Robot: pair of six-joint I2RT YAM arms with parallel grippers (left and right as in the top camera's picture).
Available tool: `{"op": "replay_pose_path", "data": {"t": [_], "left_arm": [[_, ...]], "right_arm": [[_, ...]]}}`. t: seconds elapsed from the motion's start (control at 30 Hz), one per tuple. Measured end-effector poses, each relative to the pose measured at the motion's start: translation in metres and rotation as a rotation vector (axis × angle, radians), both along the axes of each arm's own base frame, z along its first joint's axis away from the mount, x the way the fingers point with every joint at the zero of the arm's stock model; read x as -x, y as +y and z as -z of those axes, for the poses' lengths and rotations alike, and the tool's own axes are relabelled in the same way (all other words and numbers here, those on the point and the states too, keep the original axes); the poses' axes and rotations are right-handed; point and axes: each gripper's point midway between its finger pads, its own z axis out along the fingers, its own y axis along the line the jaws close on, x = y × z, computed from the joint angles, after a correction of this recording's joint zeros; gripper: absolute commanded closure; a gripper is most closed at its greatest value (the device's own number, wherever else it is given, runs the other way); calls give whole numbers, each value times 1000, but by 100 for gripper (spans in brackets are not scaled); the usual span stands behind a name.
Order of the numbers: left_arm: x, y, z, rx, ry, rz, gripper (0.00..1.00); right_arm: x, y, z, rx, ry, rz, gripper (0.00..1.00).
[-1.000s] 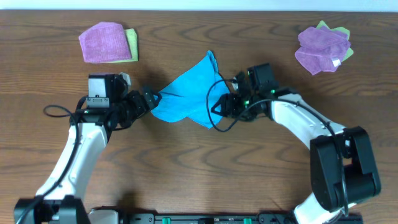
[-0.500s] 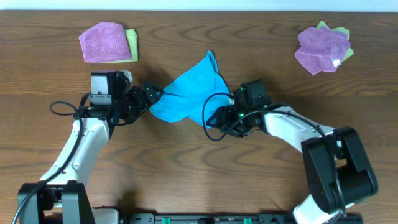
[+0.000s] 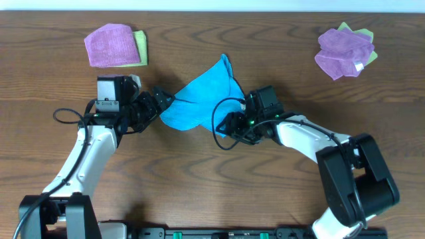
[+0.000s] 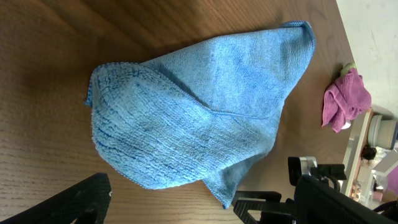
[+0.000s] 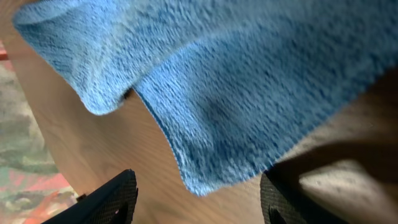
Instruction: Fold the cloth
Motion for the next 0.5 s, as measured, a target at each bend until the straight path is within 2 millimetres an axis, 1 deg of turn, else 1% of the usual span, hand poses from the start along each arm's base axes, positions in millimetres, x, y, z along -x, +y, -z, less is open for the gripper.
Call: {"op": "replay_pose_path", "data": {"t": [0.07,0.2,0.27,0.33,0.5], "left_arm": [[0,0,0,3,3,-4,5],[0,0,0,6,5,-7,5],[0,-1,0,11,7,-5,5],[1,-2,-1,16,8,-3,5],[1,-3,-1,23,8,2,5]], "right_arm": [[-3,2,0,-11,-8,3,38],[-11,5,1,-22,-31,17,55],[-14,5,5,-15,-36,29,74],[-15,4,10,11,-38,44,99],[-18,-2,15,53,-55,59,99]]}}
